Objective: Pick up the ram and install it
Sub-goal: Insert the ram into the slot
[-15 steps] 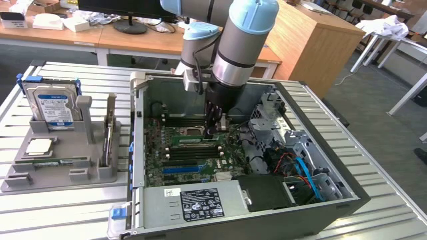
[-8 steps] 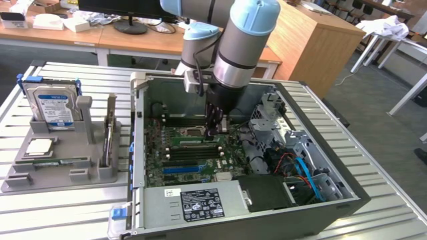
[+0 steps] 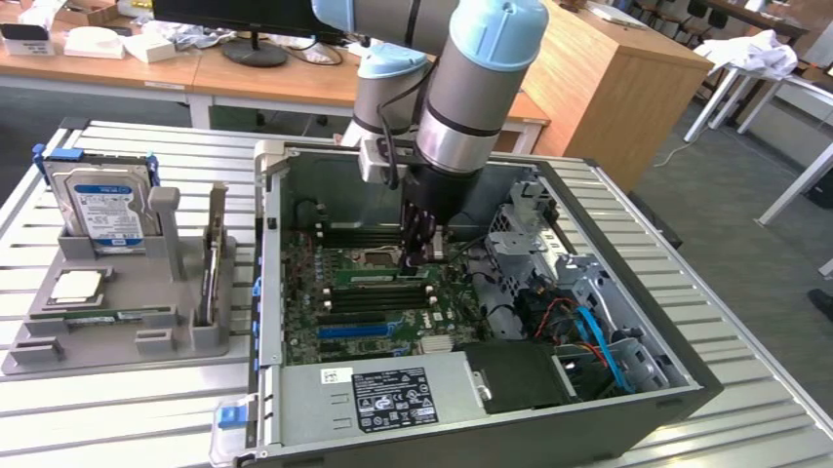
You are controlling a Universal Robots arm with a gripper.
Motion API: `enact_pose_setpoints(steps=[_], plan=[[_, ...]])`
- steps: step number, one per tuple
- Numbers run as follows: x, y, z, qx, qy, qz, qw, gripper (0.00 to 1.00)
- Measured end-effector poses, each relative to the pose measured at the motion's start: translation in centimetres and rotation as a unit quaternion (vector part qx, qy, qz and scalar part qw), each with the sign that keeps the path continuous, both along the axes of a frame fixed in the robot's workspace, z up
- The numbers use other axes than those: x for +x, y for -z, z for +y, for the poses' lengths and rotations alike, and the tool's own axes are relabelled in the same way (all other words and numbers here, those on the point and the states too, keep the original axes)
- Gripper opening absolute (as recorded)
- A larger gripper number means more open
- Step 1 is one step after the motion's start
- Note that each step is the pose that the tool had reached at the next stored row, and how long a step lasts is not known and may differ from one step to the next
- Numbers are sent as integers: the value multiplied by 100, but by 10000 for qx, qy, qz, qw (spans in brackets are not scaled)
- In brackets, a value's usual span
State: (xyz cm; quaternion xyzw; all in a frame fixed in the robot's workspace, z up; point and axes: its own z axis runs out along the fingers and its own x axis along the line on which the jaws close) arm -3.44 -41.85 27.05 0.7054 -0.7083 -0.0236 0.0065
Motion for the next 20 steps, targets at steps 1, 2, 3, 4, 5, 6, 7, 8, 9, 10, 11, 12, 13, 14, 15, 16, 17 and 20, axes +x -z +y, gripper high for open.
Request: enact_pose_setpoints(steps=[1,2,3,4,5,6,7,8,9,10,11,12,13,14,15,16,17,20], plan=[[0,1,-1,-1,0,0,10000,11],[0,4,-1,0,0,-2,10000,11],[0,9,0,0,0,-3,10000,11],[1,13,0,0,-1,-5,10000,11],[1,19,0,0,0,-8,10000,11],[0,25,0,0,0,-9,10000,11],[0,32,0,0,0,-13,10000,11],[1,40,0,0,-1,-15,10000,11],[0,46,0,0,0,-18,10000,11],[0,53,0,0,0,-20,10000,11],[0,61,0,0,0,-22,10000,11],[0,68,0,0,0,-24,10000,11],[0,75,0,0,0,-25,10000,11],[0,82,0,0,0,-26,10000,11],[0,89,0,0,0,-28,10000,11],[0,94,0,0,0,-29,10000,11],[0,94,0,-1,0,-29,10000,11],[0,95,0,-1,0,-29,10000,11]])
